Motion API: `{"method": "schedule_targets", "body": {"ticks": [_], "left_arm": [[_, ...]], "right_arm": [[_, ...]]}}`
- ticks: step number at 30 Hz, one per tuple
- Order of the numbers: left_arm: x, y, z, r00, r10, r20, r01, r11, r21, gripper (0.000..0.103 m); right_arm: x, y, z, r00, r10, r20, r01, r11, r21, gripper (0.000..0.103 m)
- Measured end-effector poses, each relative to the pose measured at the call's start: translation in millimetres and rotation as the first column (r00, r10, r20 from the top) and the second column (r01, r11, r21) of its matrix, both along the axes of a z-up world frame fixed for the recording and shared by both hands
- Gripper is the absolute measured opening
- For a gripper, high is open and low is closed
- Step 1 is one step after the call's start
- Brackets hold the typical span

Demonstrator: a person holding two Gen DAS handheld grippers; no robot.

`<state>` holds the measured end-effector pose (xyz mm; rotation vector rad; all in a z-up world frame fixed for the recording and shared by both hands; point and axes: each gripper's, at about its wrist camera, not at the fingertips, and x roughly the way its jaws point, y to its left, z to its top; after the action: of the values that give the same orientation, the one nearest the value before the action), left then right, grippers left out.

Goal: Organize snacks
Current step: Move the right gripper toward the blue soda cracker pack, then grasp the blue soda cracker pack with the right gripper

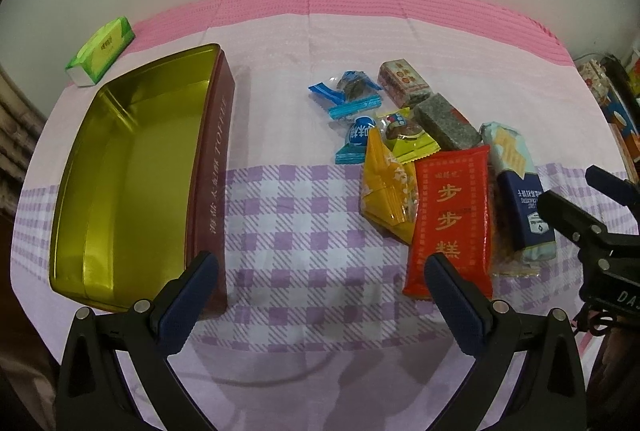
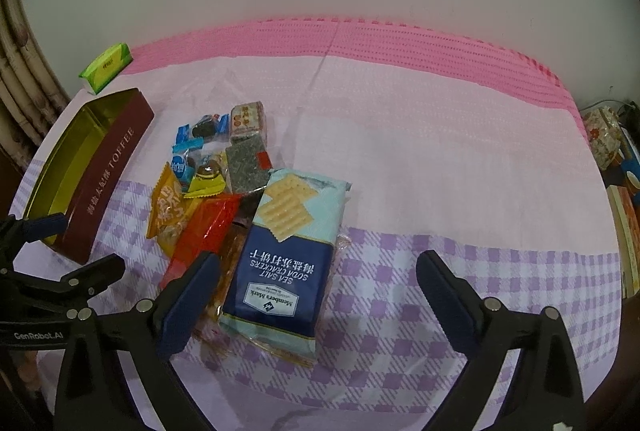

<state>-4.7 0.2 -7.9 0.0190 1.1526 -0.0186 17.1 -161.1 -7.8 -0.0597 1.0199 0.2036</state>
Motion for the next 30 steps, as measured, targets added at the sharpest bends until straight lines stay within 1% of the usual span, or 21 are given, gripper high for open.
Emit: {"method": "schedule_targets", "body": {"ticks": [7,11,14,19,21,23,24,26,28,30], "left_arm": [[1,-2,-3,1.0,-0.019,0.007,0.019,1.0,-0.013,0.102],[2,-4,-4,0.999,-0.032,0.007,0.032,0.999,-0.018,0.102],[2,-5,-4,0.999,-0.036,0.012,0.036,0.999,-0.014,0.102],[2,-6,-5,0.999,-0.044,0.008,0.045,0.999,-0.022,0.102],[1,-7,-5,0.999,-0.046,0.006,0.046,0.999,-0.022,0.102],[1,-7,-5,0.999,-0.051,0.007,0.051,0.998,-0.022,0.102],[1,-8,-5,0.999,-0.052,0.008,0.052,0.998,-0.019,0.102],[2,-9,-6,0.999,-0.054,0.008,0.054,0.998,-0.016,0.102],[1,-10,-6,0.998,-0.057,0.006,0.057,0.998,-0.016,0.102],[2,-11,-7,0.998,-0.059,0.004,0.059,0.998,-0.015,0.101]], "right_arm": [[6,10,-7,0.999,0.003,-0.038,-0.002,1.0,0.011,0.095],[11,17,-13,0.998,0.009,-0.055,-0.009,1.0,-0.008,0.089],[14,17,-14,0.998,0.003,-0.068,-0.003,1.0,-0.003,0.086],[21,17,-18,0.996,-0.011,-0.087,0.01,1.0,-0.012,0.086],[26,18,-20,0.995,-0.009,-0.095,0.008,1.0,-0.011,0.084],[26,20,-22,0.995,-0.002,-0.1,0.0,1.0,-0.016,0.076],[27,21,-23,0.994,0.002,-0.106,-0.003,1.0,-0.014,0.075],[26,21,-25,0.994,0.005,-0.113,-0.005,1.0,-0.004,0.067],[26,20,-27,0.993,0.003,-0.12,-0.002,1.0,0.006,0.065],[27,18,-29,0.991,0.001,-0.131,0.001,1.0,0.017,0.058]]}}
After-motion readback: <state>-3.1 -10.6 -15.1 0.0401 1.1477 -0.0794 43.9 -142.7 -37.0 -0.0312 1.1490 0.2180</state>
